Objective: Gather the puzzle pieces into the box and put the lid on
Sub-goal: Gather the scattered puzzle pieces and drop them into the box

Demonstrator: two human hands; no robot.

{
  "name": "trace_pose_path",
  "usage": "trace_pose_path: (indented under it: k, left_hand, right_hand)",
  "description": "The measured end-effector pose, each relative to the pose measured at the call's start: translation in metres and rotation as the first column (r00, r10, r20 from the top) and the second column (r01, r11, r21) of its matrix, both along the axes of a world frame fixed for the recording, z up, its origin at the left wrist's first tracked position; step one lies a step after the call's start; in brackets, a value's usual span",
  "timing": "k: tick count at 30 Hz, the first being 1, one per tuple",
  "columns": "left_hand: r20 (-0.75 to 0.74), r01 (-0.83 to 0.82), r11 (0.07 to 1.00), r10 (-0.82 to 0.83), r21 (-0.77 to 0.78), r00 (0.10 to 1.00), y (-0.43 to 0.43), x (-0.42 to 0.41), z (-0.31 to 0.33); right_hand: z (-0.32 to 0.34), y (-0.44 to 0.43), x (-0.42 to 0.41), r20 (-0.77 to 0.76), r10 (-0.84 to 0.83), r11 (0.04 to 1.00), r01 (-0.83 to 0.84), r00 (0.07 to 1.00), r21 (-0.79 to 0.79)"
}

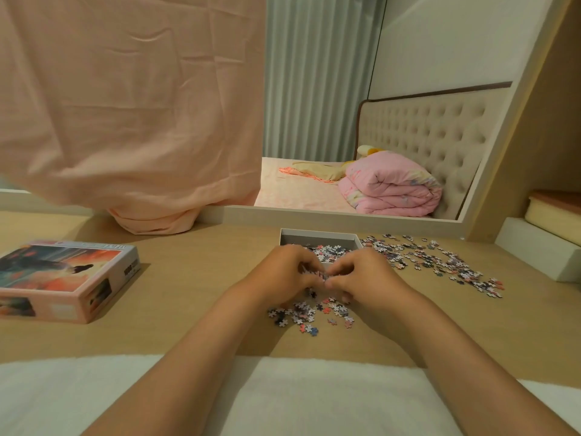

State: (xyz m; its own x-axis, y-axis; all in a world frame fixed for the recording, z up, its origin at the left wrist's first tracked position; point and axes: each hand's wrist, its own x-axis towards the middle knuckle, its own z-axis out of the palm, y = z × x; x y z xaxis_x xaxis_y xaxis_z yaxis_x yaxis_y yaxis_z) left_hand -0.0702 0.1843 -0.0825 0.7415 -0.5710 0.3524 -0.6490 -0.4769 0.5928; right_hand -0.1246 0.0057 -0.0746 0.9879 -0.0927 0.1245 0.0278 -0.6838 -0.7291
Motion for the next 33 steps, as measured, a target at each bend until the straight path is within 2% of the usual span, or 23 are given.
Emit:
trace_pose_path:
  k: [3, 7, 12, 16, 18, 21, 25, 27, 30, 33]
  left_hand:
    - [-0.02, -0.035, 0.987, 0.032, -0.159, 0.999, 0.0, 0.008, 0.009]
    - [0.007, -0.075, 0.959, 0.08, -0.272, 0.997, -0.004, 0.024, 0.019]
    - [0.078, -0.123, 0.958, 0.148, -0.261, 0.986, -0.006, 0.04, 0.012]
    - [0.167, -0.103, 0.993, 0.111, -0.056, 0.98, -0.005, 0.053, 0.0]
    - [0.144, -0.114, 0.993, 0.114, -0.004, 0.983, -0.003, 0.057, -0.005]
    - [0.077, -0.102, 0.994, 0.105, -0.04, 0.992, 0.0, 0.057, -0.006]
    - [0.025, -0.134, 0.973, 0.141, -0.186, 0.99, 0.004, 0.059, -0.004]
    - [0.015, -0.149, 0.96, 0.157, -0.236, 0.988, 0.003, 0.059, -0.004]
    - [-0.019, -0.136, 0.963, 0.135, -0.232, 0.991, 0.001, 0.058, -0.004]
    - [-0.03, -0.165, 0.955, 0.163, -0.247, 0.986, 0.003, 0.058, -0.001]
  right_hand:
    - [0.02, 0.006, 0.009, 0.118, -0.05, 0.996, 0.058, 0.992, -0.062]
    - [0.036, 0.013, 0.027, 0.231, -0.057, 0.992, 0.082, 0.971, -0.098]
    - [0.029, 0.017, 0.051, 0.278, -0.051, 0.973, 0.111, 0.959, -0.204]
    - [0.014, 0.011, 0.06, 0.179, 0.013, 0.948, 0.044, 0.984, -0.315]
    - [0.008, 0.004, 0.062, 0.146, 0.048, 0.938, 0.005, 0.988, -0.346]
    - [0.009, -0.006, 0.058, 0.195, 0.005, 0.961, 0.049, 0.981, -0.274]
    - [0.008, -0.008, 0.054, 0.269, -0.005, 0.964, 0.076, 0.963, -0.254]
    - [0.004, -0.004, 0.05, 0.262, 0.074, 0.953, 0.009, 0.962, -0.302]
    - [0.0, 0.007, 0.043, 0.149, 0.226, 0.896, -0.145, 0.963, -0.421]
    - [-0.001, 0.009, 0.041, 0.017, 0.21, 0.791, -0.16, 0.978, -0.59]
